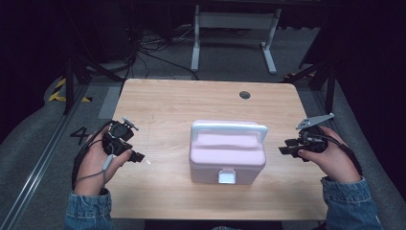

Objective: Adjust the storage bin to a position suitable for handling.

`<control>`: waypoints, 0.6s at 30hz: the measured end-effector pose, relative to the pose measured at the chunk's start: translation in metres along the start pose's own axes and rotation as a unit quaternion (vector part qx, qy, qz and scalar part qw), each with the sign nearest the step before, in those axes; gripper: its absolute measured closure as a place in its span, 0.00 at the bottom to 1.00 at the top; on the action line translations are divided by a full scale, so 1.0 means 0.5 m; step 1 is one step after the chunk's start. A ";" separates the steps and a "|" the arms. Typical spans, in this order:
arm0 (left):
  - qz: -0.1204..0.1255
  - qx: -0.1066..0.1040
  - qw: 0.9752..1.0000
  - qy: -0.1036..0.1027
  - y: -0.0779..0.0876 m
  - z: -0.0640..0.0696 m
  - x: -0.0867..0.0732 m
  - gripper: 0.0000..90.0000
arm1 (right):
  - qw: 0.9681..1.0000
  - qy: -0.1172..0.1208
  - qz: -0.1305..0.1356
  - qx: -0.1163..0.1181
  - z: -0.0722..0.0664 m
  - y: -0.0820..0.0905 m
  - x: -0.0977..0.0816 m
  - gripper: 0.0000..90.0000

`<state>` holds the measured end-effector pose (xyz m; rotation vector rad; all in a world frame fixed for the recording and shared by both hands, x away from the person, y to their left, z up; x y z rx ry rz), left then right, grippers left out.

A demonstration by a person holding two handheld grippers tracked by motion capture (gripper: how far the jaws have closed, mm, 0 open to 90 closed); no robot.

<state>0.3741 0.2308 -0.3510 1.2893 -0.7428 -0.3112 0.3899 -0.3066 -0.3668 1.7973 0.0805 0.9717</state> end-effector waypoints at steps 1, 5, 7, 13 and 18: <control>0.005 0.003 1.000 -0.004 0.003 0.001 0.002 0.38 | 1.000 0.002 0.005 0.001 -0.001 -0.003 0.001 0.64; 0.036 -0.048 0.998 -0.032 0.013 0.017 0.008 0.44 | 1.000 0.013 -0.001 -0.003 -0.010 -0.014 -0.002 0.61; 0.039 -0.035 0.998 -0.032 0.014 0.023 0.011 0.41 | 1.000 0.012 -0.004 0.004 -0.011 -0.016 -0.006 0.60; 0.054 -0.011 0.997 -0.050 0.018 0.030 0.023 0.31 | 1.000 0.008 -0.003 -0.004 -0.006 -0.018 -0.014 0.60; 0.090 -0.013 0.993 -0.072 0.028 0.043 0.045 0.32 | 1.000 -0.002 -0.007 0.000 -0.001 -0.029 -0.025 0.59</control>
Point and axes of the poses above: each handheld gripper's, and its own axes: y roughly backward along the jaws, x roughly out of its top, z roughly to its right, the point moved 1 cm from there along -y, roughly forward along the jaws, and after that the axes turned 3 degrees about -y, right-handed, at the moved point
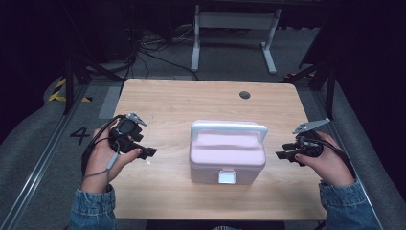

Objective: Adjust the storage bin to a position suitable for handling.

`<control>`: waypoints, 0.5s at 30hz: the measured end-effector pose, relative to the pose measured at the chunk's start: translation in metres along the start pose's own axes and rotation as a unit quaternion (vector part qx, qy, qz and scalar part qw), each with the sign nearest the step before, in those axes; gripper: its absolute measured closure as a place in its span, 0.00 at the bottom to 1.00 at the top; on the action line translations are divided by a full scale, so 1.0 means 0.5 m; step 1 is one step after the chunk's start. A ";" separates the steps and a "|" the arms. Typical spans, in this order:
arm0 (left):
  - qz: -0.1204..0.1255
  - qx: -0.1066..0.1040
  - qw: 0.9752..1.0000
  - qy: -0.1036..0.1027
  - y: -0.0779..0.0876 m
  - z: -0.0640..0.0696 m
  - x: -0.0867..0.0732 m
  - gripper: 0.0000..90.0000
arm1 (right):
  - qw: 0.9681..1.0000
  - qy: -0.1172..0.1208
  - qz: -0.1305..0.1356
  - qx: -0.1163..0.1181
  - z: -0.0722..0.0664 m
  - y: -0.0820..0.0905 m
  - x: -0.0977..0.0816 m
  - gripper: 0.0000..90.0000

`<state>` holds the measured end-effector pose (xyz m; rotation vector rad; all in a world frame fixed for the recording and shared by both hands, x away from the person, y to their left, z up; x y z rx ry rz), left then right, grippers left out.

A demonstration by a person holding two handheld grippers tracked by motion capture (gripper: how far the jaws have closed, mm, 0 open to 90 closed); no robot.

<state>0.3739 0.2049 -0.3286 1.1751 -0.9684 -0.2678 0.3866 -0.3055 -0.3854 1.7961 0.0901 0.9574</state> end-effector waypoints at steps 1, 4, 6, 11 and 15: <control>0.007 -0.005 1.000 -0.003 0.000 0.003 0.004 0.33 | 1.000 0.001 0.000 -0.001 0.002 -0.002 -0.002 0.59; 0.031 -0.024 0.999 -0.004 0.001 0.009 0.019 0.42 | 1.000 -0.003 0.005 -0.002 0.001 -0.002 -0.005 0.59; 0.048 -0.040 0.998 0.000 -0.003 0.018 0.032 0.48 | 1.000 -0.005 0.005 -0.001 0.000 -0.002 -0.008 0.59; 0.074 -0.049 0.996 -0.027 -0.019 0.047 0.071 0.47 | 1.000 -0.010 0.001 0.000 -0.002 -0.006 -0.017 0.58; 0.115 -0.069 0.990 -0.037 -0.033 0.064 0.087 0.43 | 1.000 -0.016 -0.006 0.001 -0.003 -0.011 -0.023 0.58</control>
Point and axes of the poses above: each handheld gripper's, and its own axes: y roughly backward along the jaws, x roughly out of its top, z roughly to its right, the point moved 1 cm from there along -y, roughly forward along the jaws, and after that the axes turned 3 degrees about -y, right-handed, at the moved point
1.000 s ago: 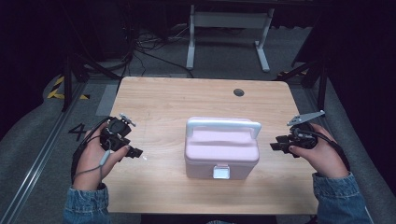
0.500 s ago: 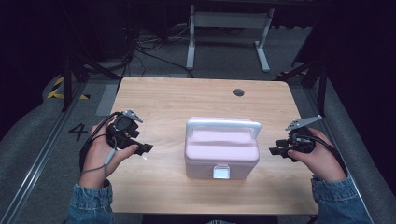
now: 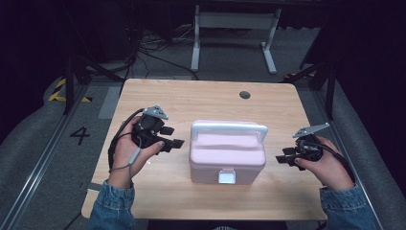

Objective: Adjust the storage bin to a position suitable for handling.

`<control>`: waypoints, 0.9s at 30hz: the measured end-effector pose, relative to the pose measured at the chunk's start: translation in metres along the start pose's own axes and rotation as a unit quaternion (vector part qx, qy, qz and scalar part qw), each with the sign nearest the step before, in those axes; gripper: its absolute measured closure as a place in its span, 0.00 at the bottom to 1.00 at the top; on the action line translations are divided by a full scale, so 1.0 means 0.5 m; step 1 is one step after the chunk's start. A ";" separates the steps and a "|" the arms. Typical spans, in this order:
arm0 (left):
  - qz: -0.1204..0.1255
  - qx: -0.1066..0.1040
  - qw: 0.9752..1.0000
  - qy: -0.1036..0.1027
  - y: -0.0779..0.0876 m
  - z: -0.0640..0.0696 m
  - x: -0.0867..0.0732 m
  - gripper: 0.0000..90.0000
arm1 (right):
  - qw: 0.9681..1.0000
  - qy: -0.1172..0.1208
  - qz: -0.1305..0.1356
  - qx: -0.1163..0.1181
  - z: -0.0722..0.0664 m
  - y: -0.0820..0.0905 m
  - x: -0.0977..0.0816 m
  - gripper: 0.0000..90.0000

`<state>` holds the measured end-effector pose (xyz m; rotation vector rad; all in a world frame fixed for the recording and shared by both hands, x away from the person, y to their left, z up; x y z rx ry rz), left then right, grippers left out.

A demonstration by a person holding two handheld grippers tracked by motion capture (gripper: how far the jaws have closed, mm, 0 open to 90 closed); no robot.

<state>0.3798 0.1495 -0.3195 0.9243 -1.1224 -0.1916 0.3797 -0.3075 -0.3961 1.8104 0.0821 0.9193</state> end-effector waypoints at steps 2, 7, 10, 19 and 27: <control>0.023 -0.015 0.999 -0.034 -0.015 0.012 0.011 0.43 | 1.000 0.001 -0.001 0.001 0.001 -0.003 -0.002 0.58; 0.034 -0.022 0.997 -0.068 -0.038 0.022 0.026 0.40 | 1.000 -0.001 -0.008 0.002 -0.003 -0.008 -0.007 0.58; 0.037 -0.026 0.996 -0.077 -0.047 0.024 0.031 0.38 | 1.000 0.000 -0.011 0.003 -0.005 -0.010 -0.010 0.57; 0.099 -0.037 0.992 -0.075 -0.093 0.026 0.036 0.40 | 1.000 -0.001 -0.016 0.001 -0.006 -0.012 -0.018 0.57; 0.150 -0.025 0.987 -0.061 -0.106 0.026 0.029 0.60 | 1.000 0.000 -0.021 0.004 -0.008 -0.024 -0.021 0.56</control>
Point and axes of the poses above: each handheld gripper's, and its own axes: y roughly backward along the jaws, x roughly out of its top, z roughly to its right, the point moved 1 cm from there along -y, roughly forward along the jaws, and after that the axes turned 3 degrees about -y, right-handed, at the moved point
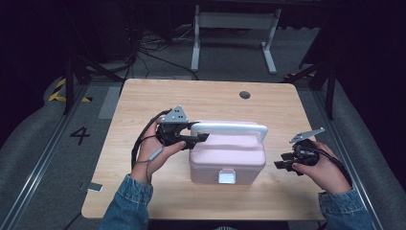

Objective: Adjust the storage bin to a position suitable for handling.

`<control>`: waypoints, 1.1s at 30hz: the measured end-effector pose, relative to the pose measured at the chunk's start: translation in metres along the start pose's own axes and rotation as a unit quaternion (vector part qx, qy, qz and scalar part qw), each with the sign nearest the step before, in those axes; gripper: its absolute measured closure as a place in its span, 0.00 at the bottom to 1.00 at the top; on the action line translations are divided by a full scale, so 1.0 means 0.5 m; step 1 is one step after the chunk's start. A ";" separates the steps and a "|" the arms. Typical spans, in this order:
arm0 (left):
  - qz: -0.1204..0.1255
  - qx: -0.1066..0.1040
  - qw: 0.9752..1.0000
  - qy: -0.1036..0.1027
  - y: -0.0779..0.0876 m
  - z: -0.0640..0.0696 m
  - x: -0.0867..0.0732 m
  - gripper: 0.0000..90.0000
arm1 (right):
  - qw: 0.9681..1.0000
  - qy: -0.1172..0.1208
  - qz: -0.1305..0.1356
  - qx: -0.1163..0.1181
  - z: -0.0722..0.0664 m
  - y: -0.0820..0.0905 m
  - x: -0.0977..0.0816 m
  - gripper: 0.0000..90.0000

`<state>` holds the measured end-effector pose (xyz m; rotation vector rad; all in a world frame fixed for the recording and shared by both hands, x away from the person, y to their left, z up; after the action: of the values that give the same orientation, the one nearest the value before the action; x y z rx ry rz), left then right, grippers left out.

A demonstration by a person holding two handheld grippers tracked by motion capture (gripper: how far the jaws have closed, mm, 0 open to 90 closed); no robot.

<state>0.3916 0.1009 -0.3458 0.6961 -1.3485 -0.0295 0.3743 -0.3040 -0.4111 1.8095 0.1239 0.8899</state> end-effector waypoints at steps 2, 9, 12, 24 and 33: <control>0.001 -0.004 1.000 0.002 0.000 0.002 0.001 0.69 | 1.000 0.001 0.000 0.000 -0.001 -0.001 0.000 0.57; 0.004 0.022 1.000 -0.004 0.007 0.007 0.006 0.78 | 1.000 0.001 -0.003 0.001 -0.004 -0.004 0.001 0.56; 0.011 0.026 1.000 -0.002 0.008 0.005 0.011 0.79 | 1.000 0.002 0.001 0.004 -0.005 -0.002 0.001 0.56; 0.026 0.043 0.999 0.001 0.020 -0.010 0.036 0.78 | 0.999 0.007 0.027 0.038 -0.022 0.012 0.009 0.61; 0.042 0.058 0.997 0.000 0.014 -0.035 0.056 0.78 | 0.995 0.016 0.089 0.048 -0.035 0.058 0.017 0.69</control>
<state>0.4120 0.1031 -0.3189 0.7360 -1.3865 0.1171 0.3603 -0.2991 -0.3793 1.9184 0.0265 1.0537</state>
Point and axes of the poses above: each handheld gripper's, and its own axes: y roughly backward along the jaws, x roughly out of its top, z roughly to its right, the point moved 1 cm from there along -y, roughly forward along the jaws, and after that the axes turned 3 degrees about -y, right-handed, at the moved point
